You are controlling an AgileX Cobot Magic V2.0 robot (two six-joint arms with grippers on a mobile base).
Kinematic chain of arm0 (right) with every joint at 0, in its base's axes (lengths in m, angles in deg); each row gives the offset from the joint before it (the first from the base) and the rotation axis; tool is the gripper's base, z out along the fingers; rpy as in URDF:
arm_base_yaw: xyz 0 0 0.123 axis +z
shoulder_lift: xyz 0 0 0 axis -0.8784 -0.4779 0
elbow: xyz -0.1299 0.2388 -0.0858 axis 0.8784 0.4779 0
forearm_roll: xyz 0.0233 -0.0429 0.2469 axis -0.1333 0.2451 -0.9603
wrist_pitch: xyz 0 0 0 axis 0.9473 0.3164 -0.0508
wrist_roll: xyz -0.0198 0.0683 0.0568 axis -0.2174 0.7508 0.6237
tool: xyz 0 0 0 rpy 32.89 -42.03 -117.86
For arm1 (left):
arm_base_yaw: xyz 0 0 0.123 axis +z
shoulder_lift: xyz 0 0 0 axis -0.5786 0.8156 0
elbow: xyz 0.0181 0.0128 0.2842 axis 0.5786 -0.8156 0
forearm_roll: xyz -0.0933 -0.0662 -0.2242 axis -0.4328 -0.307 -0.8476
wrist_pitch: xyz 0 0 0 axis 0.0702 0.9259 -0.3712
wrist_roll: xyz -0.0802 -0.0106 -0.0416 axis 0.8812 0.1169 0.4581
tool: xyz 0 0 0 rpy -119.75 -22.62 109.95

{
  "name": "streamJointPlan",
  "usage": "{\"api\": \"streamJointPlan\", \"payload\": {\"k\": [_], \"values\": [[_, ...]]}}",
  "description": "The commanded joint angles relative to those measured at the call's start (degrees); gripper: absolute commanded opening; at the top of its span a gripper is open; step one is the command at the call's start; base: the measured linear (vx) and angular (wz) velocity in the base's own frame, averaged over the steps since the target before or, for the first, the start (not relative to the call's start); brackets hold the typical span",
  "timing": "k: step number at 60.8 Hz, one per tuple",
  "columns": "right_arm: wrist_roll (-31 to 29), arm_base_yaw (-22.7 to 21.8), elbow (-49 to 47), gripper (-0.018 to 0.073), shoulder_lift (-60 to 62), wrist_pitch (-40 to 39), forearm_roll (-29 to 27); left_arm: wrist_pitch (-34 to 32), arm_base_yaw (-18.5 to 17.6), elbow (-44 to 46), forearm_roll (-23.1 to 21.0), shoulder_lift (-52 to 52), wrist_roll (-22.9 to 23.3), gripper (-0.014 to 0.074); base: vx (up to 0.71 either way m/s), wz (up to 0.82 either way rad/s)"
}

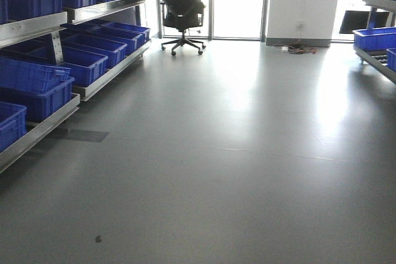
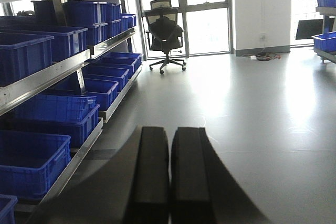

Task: Pick red cube and place on left shelf
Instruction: 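Drive the base down the aisle toward the crate shelving, then turn and approach the shelf of blue crates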

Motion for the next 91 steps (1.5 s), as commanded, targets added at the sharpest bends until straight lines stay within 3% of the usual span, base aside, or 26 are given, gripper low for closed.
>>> {"api": "streamJointPlan", "payload": {"k": [1, 57, 91], "values": [[-0.1, -0.3, -1.8, 0.0067, -0.4, -5.2, 0.6, -4.8, -0.2, -1.3, 0.0, 0.5, -0.1, 0.0106, 0.65, 0.11], [-0.1, -0.3, -1.8, 0.0067, -0.4, -5.2, 0.6, -4.8, -0.2, -1.3, 0.0, 0.5, -0.1, 0.0106, 0.67, 0.23], [-0.1, -0.3, -1.8, 0.0067, -0.4, -5.2, 0.6, -4.8, -0.2, -1.3, 0.0, 0.5, -0.1, 0.0106, 0.57, 0.53]]}}
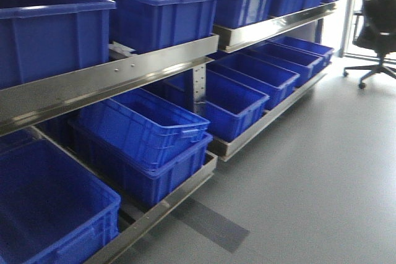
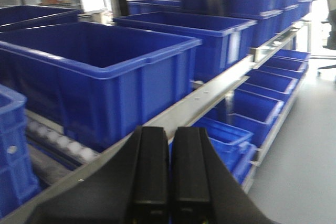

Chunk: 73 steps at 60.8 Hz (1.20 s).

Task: Pick red cube and place on left shelf
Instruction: 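Turn and approach the shelf of blue crates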

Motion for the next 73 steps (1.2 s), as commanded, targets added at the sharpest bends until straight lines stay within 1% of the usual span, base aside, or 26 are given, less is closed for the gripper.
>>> {"api": "streamJointPlan", "payload": {"k": [1, 27, 42, 53, 73], "values": [[-0.1, -0.3, -1.8, 0.0067, -0.4, -5.2, 0.6, -4.8, -0.2, -1.3, 0.0, 0.5, -0.1, 0.0106, 0.49, 0.57], [-0.1, -0.3, -1.8, 0.0067, -0.4, -5.2, 0.6, -4.8, -0.2, -1.3, 0.0, 0.5, -0.1, 0.0106, 0.4, 0.64], [-0.1, -0.3, -1.8, 0.0067, -0.4, -5.2, 0.6, -4.8, -0.2, -1.3, 0.0, 0.5, -0.1, 0.0106, 0.22, 0.84], [-0.1, -0.3, -1.8, 0.0067, -0.4, -5.2, 0.6, -4.8, -0.2, -1.3, 0.0, 0.5, -0.1, 0.0106, 0.14, 0.65], [-0.1, -0.3, -1.8, 0.0067, -0.4, -5.2, 0.6, -4.8, -0.2, -1.3, 0.0, 0.5, -0.1, 0.0106, 0.05, 0.3]]}}
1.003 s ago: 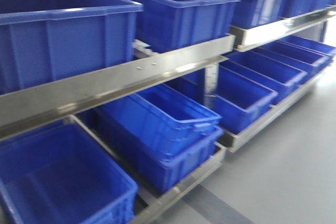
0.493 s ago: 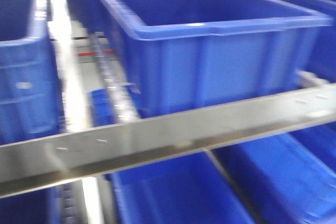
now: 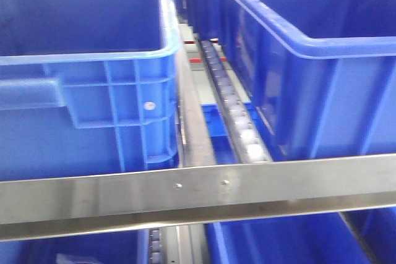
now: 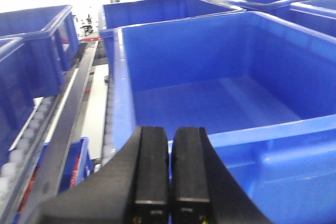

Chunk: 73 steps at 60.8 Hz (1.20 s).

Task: Pick red cube and place on left shelf
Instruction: 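Turn and approach the shelf of blue crates, then move the right gripper over the blue crate and release the red cube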

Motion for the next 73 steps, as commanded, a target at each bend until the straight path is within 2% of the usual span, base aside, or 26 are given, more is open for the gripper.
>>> {"api": "streamJointPlan", "payload": {"k": [1, 73], "values": [[-0.1, -0.3, -1.8, 0.0067, -0.4, -5.2, 0.6, -4.8, -0.2, -1.3, 0.0, 0.5, -0.1, 0.0106, -0.01, 0.09], [-0.1, -0.3, -1.8, 0.0067, -0.4, -5.3, 0.6, -4.8, -0.2, -1.3, 0.0, 0.5, -0.1, 0.0106, 0.0, 0.02]]}}
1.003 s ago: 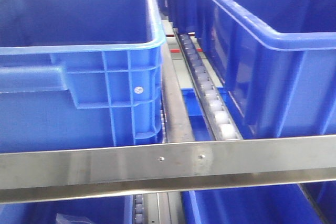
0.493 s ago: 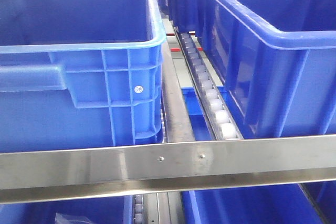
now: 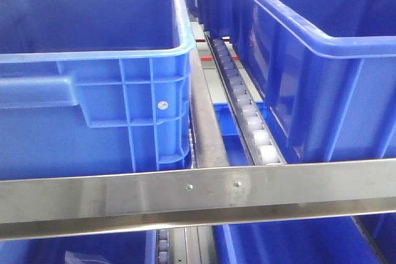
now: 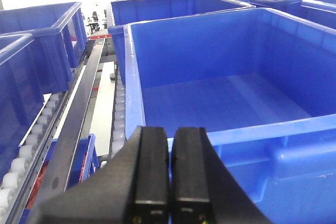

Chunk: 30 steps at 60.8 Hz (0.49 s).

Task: Pick red cube and place on left shelf
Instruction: 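Move the right gripper over the blue crate and release the red cube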

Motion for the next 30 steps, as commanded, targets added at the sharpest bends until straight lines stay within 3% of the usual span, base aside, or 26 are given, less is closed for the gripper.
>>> {"api": "streamJointPlan", "payload": {"k": [1, 17, 30], "values": [[-0.1, -0.3, -1.8, 0.0067, -0.4, -5.5, 0.6, -4.8, -0.2, -1.3, 0.0, 0.5, -0.1, 0.0106, 0.0, 0.0], [-0.1, -0.5, -7.2, 0.0067, -18.3, -15.5, 0.6, -4.8, -0.2, -1.3, 0.0, 0.5, -0.1, 0.0106, 0.0, 0.0], [-0.1, -0.5, -23.2, 0.0111, -41.2, -19.9, 0.6, -4.8, -0.2, -1.3, 0.0, 0.5, -0.1, 0.0106, 0.0, 0.0]]}}
